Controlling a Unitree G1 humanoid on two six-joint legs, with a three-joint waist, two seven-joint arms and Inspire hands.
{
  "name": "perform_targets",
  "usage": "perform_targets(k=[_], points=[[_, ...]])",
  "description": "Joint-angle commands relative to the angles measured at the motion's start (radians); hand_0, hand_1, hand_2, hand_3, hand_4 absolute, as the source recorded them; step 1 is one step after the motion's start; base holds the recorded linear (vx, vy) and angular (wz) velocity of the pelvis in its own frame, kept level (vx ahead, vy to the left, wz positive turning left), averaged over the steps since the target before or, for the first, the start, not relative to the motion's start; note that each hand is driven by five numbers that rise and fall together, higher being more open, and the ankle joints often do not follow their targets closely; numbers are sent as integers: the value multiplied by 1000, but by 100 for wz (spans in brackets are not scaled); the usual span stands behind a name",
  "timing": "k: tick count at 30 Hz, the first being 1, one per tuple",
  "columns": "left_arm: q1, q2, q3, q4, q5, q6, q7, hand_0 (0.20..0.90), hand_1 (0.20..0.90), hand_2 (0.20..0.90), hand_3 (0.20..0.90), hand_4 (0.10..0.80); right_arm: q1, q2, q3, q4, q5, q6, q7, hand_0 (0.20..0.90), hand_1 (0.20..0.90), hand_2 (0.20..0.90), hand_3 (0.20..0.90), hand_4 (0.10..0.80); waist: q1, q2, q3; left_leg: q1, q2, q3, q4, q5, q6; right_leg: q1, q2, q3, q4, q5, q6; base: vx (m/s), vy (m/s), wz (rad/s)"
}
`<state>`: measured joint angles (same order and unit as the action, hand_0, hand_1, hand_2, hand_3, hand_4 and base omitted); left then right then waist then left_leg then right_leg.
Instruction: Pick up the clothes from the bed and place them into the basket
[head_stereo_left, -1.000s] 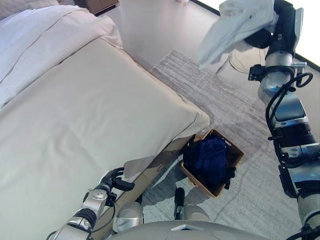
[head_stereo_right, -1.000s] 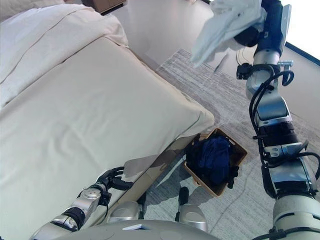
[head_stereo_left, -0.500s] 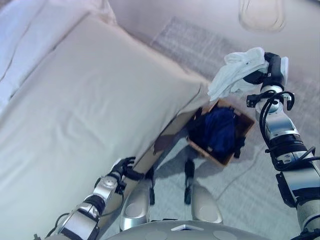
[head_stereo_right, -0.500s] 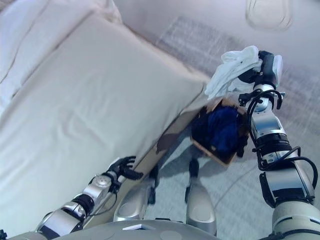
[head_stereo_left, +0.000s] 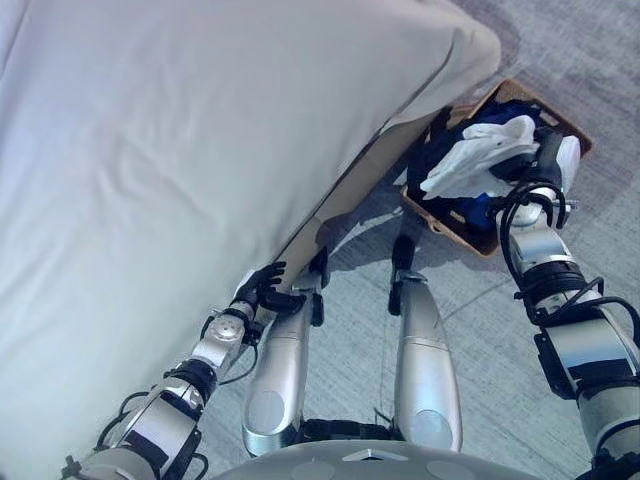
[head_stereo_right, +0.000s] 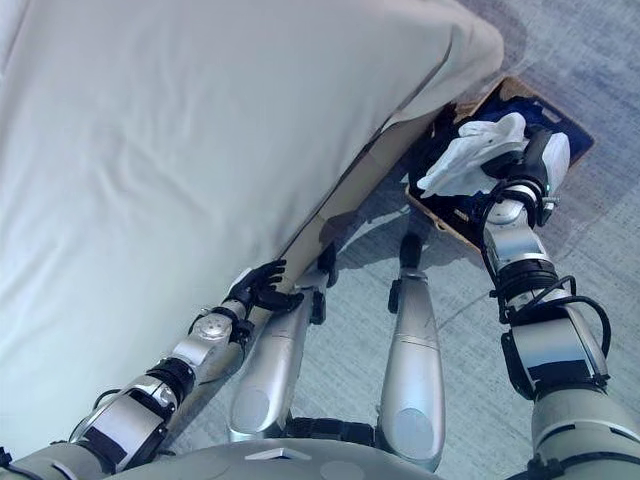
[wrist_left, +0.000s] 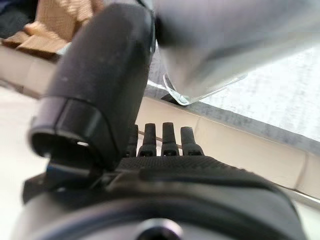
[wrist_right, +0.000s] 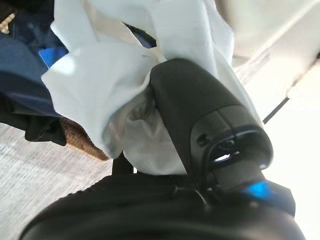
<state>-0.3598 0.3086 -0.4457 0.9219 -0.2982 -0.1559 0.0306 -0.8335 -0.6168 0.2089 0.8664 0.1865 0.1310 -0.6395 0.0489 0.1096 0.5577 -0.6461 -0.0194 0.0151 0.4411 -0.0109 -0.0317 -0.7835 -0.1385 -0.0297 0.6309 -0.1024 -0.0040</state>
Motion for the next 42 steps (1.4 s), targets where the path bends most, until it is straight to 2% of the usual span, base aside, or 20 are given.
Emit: perform_targets(k=[1,2,3,4,5,8,9,14,19,21,23,28,29,32,36,42], points=[[93,46,49,-3,-39,5,15,900,900,900,900,800,-79,-90,-19,12,29,27,-81,900,900,900,900,800,-12,54,-38,-71,-29,1,166,-123,54,5,64,-42,144,-124,-47,16,-36,7],[99,48,57,-5,-40,3,15,900,900,900,900,800,-80,-96,-28,59,42,42,-80,900,900,900,900,800,-7,57,-38,-88,-27,2,188,-134,57,-11,62,-42,168,-134,-50,105,-44,11],[108,49,59,-4,-45,2,14,900,900,900,900,800,-70,-100,-32,97,37,56,-70,900,900,900,900,800,-4,57,-38,-79,-31,-2,219,-178,57,-3,58,-36,201,-175,-43,15,-40,14],[103,53,69,-5,-48,2,10,900,900,900,900,800,-81,-111,-37,137,25,73,-58,900,900,900,900,800,1,58,-38,-106,-29,-1,209,-144,62,-27,59,-45,189,-141,-51,101,-37,12],[110,58,66,-4,-48,3,6,900,900,900,900,800,-74,-120,-37,187,0,78,-60,900,900,900,900,800,4,58,-38,-90,-34,-7,228,-181,63,-13,61,-38,214,-177,-44,5,-20,9],[125,73,68,-18,-42,6,-8,900,900,900,900,800,-61,-153,-35,246,15,94,-65,900,900,900,900,800,12,55,-38,-80,-37,-15,213,-171,66,2,64,-46,195,-162,-40,8,-12,3],[124,80,71,-20,-38,5,-17,900,900,900,900,800,-58,-165,-47,253,22,81,-67,900,900,900,900,800,14,52,-38,-83,-34,-13,182,-128,69,1,68,-56,159,-117,-45,-72,40,3],[142,93,73,-17,-30,0,-33,900,900,900,900,800,-9,-188,-65,223,-28,36,-74,900,900,900,900,800,4,25,-38,-14,-38,-19,119,-110,64,77,79,-54,71,-79,-34,-7,81,-3],[141,100,84,-19,-27,19,-38,900,900,900,900,800,72,-187,-96,124,-9,-36,-27,900,900,900,900,800,-19,-24,-38,109,-31,-16,6,-81,58,195,73,-41,-104,-3,-2,-13,152,-15],[134,98,90,-15,-20,28,-36,900,900,900,900,800,104,-172,-103,75,-7,-28,-5,900,900,900,900,800,-26,-42,-38,168,-31,-12,-42,-72,57,251,66,-37,-176,28,14,-20,159,-27],[127,93,104,-8,-7,39,-41,900,900,900,900,800,158,-143,-117,24,8,-50,42,900,900,900,900,800,-33,-66,-42,255,-30,-3,-112,-57,53,333,58,-33,-262,64,35,-2,199,-23],[145,71,116,24,32,61,-44,900,900,900,900,800,318,-49,-122,-22,23,-91,134,900,900,900,900,800,-36,-111,-140,393,-24,11,-257,-35,44,478,42,-28,-429,121,67,84,132,-12],[160,57,120,50,46,64,-42,900,900,900,900,800,395,2,-116,-30,13,-106,183,900,900,900,900,800,-40,-129,-183,455,-20,12,-306,-34,44,540,43,-19,-484,138,79,159,93,-19],[203,33,141,90,80,75,-40,900,900,900,900,800,535,77,-113,-8,-24,-165,295,900,900,900,900,800,-43,-148,-266,551,-17,16,-368,-37,46,634,47,-15,-551,154,93,189,90,-14],[248,9,170,185,145,76,-49,900,900,900,900,800,658,192,-82,97,-65,-204,402,900,900,900,900,800,-40,-162,-365,642,-10,15,-418,-44,52,715,54,-23,-591,159,102,205,58,1],[277,-7,193,289,203,59,-99,900,900,900,900,800,733,307,-68,220,-52,-269,484,900,900,900,900,800,-39,-159,-436,728,-8,20,-489,-37,51,798,66,-40,-635,153,100,82,41,-2]])
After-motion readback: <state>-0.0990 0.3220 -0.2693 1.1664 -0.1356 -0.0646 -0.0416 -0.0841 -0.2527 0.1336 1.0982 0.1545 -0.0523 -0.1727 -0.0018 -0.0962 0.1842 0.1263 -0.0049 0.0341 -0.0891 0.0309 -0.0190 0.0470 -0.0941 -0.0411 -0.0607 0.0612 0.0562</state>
